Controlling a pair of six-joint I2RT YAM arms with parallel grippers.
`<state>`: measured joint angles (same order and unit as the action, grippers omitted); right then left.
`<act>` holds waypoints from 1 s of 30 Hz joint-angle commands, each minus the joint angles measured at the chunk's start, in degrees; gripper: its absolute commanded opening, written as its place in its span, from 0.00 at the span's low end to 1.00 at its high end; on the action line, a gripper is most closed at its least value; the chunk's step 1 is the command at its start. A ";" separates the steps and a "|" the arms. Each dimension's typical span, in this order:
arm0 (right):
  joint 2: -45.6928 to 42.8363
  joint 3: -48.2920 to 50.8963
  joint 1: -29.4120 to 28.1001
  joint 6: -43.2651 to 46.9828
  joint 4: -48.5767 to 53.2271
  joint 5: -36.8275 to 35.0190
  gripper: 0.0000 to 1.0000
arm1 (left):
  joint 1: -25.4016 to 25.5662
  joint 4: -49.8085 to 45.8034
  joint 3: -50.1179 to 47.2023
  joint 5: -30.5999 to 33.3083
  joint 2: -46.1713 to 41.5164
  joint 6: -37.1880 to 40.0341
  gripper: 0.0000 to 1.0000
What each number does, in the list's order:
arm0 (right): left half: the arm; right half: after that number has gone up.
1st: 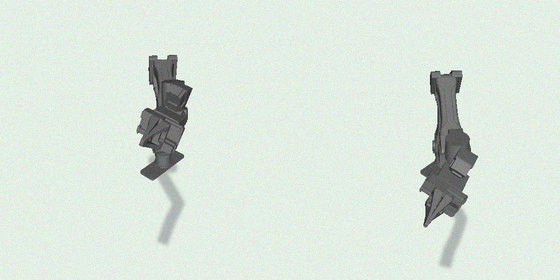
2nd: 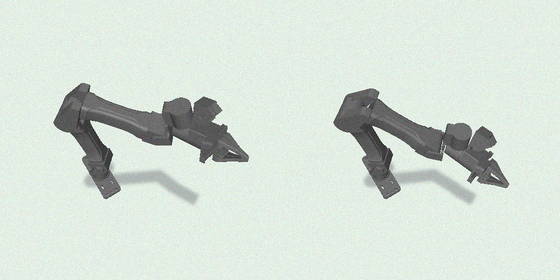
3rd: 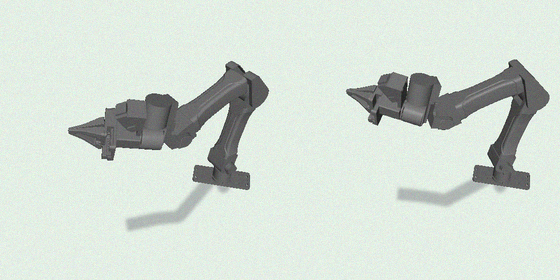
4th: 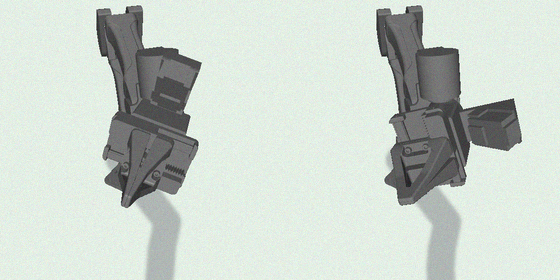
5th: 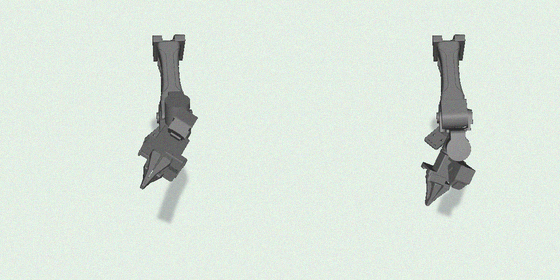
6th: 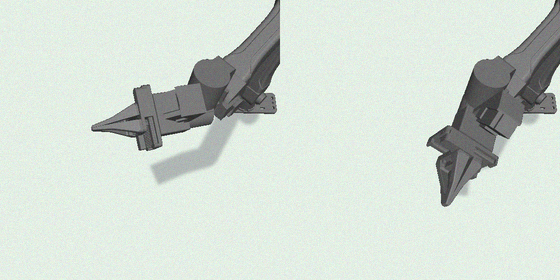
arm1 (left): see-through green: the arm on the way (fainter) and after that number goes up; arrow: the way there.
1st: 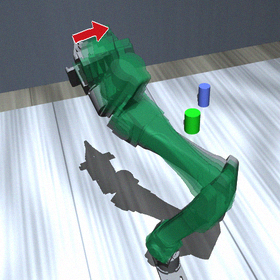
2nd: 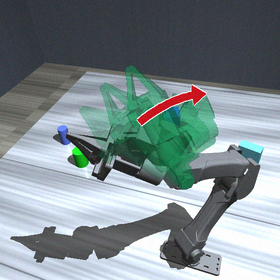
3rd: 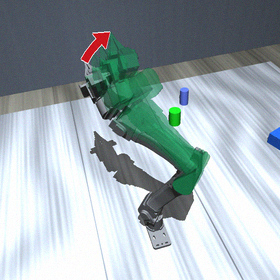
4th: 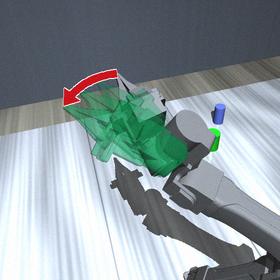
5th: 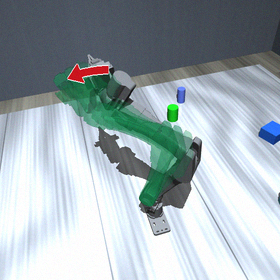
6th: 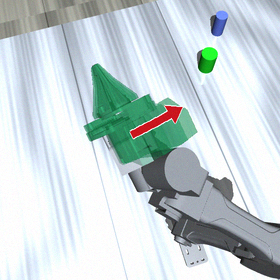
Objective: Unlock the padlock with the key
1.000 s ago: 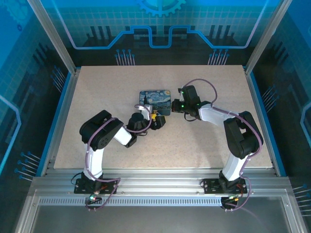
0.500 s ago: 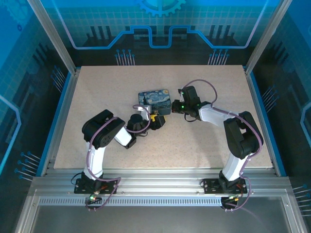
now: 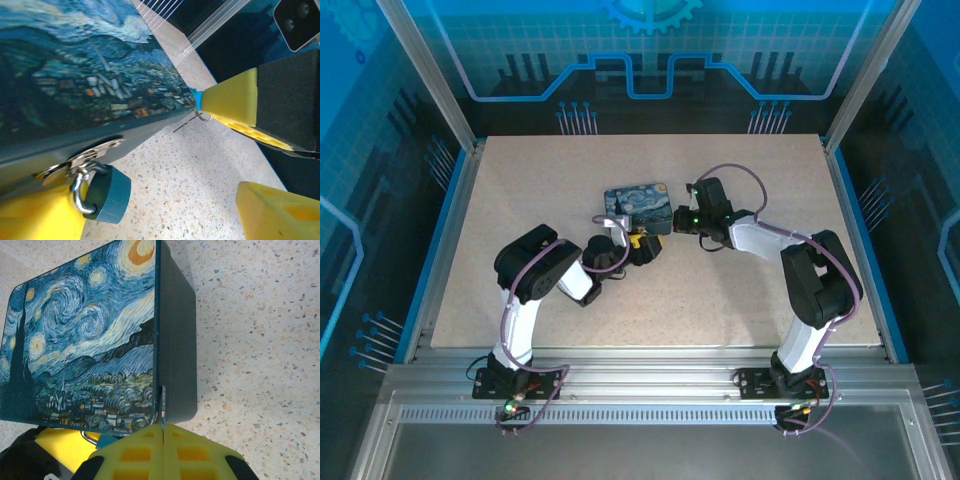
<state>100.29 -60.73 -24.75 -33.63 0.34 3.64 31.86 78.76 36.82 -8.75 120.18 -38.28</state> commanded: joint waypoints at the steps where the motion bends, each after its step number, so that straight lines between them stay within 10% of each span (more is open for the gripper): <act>1: -0.78 0.49 -0.99 -0.12 -1.61 1.98 0.00 | -0.30 1.31 1.14 -1.58 1.55 -1.00 0.79; 30: -2.67 2.64 -1.26 0.05 -2.21 1.55 0.00 | -1.79 -2.63 0.30 -1.25 1.84 -6.01 0.48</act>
<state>99.55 -58.85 -24.86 -33.63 -1.08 4.10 30.89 78.67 38.41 -9.34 122.72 -43.64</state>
